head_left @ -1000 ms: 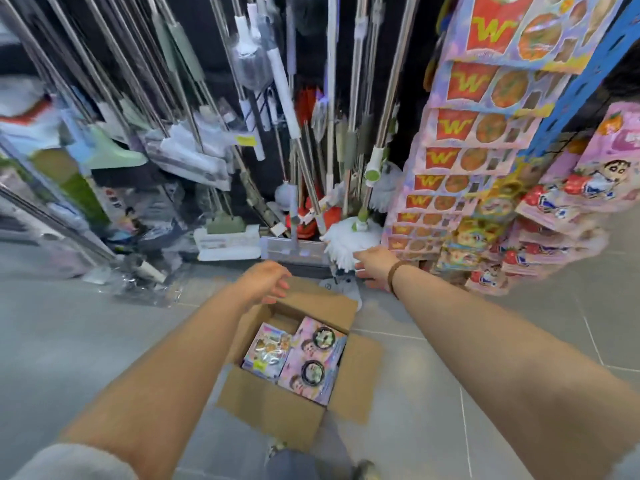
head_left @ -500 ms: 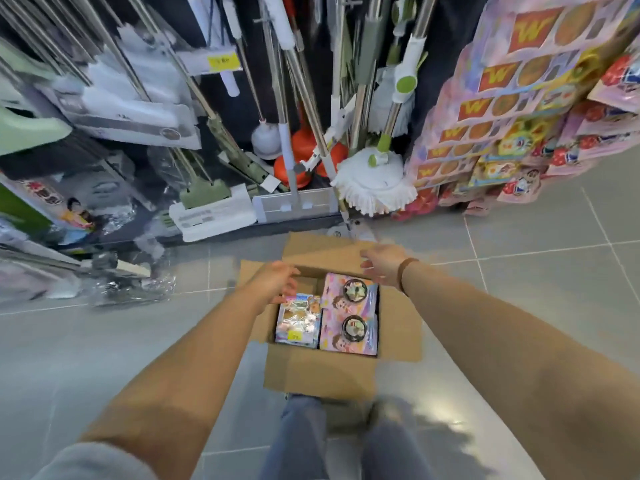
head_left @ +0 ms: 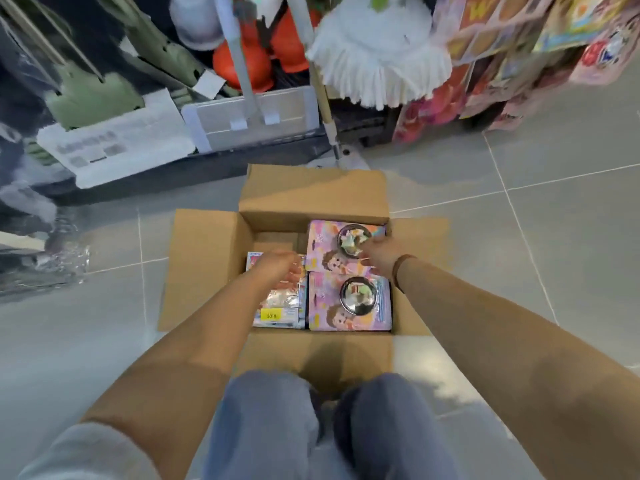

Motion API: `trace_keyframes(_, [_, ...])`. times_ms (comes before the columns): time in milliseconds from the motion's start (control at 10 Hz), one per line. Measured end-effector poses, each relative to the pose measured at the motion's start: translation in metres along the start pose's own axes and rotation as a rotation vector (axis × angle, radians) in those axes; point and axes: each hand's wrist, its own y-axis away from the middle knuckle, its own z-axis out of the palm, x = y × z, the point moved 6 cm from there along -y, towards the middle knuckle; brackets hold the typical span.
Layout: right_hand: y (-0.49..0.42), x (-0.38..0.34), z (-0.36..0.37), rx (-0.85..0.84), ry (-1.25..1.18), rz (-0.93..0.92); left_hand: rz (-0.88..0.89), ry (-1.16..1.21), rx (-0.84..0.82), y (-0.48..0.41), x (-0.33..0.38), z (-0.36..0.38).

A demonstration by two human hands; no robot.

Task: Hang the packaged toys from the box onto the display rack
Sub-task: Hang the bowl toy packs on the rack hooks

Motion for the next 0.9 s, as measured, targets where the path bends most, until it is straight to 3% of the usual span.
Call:
trace_keyframes(100, [-0.064, 0.024, 0.013, 0.1, 0.147, -0.063, 0.098, -0.016, 0.027, -0.069, -0.013, 0.016])
trace_keyframes(300, [-0.146, 0.052, 0.018, 0.298, 0.08, -0.265, 0.237, -0.077, 0.145, -0.171, -0.025, 0.031])
trace_keyframes(600, [-0.142, 0.056, 0.022, 0.317, 0.108, -0.3, 0.226, 0.356, 0.044, -0.171, -0.035, 0.046])
trace_keyframes(700, [-0.132, 0.049, 0.016, 0.324, 0.139, -0.318, 0.273, 0.299, -0.059, -0.164, -0.025, 0.057])
trace_keyframes(900, [-0.098, 0.025, -0.01, 0.344, 0.164, -0.468, 0.465, 0.379, -0.049, -0.135, 0.009, 0.041])
